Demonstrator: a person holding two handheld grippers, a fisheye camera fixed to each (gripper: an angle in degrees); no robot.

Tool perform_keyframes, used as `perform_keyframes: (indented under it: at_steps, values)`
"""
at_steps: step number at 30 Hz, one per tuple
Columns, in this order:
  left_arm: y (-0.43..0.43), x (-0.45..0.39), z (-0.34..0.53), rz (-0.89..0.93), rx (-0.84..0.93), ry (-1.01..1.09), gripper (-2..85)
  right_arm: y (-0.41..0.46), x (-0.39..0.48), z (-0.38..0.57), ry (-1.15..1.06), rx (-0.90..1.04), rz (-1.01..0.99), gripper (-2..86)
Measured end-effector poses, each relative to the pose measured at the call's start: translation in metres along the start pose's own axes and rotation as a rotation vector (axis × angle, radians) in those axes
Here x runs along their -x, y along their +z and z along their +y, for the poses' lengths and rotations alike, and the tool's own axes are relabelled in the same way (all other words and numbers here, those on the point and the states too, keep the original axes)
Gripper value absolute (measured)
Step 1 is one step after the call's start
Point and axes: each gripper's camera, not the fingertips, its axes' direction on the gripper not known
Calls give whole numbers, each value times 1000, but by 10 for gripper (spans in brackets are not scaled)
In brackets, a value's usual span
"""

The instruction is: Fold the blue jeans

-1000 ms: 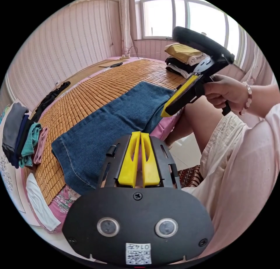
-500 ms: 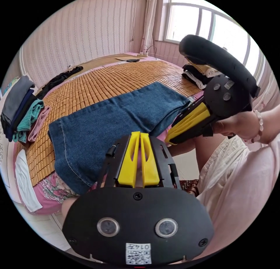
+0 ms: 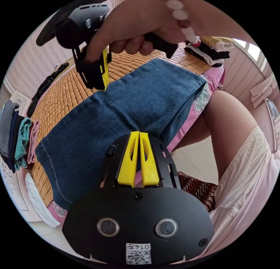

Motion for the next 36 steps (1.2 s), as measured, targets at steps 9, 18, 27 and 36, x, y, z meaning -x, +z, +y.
perform_keyframes:
  at_steps: [9,18,27,36]
  values:
    - [3,-6,0,-38,-19,68,-10,18,-30,-39,-68,154,-171,-9]
    - [-2,8,-6,78,10,44,-10,20,-37,-52,-35,147,-77,-7]
    - [-41,33,-8,132,-87,-34,-1,-20,-132,71,161,-188,-311,1]
    - [-68,85,-35,248,-162,-241,76,39,-233,280,677,-177,-506,134]
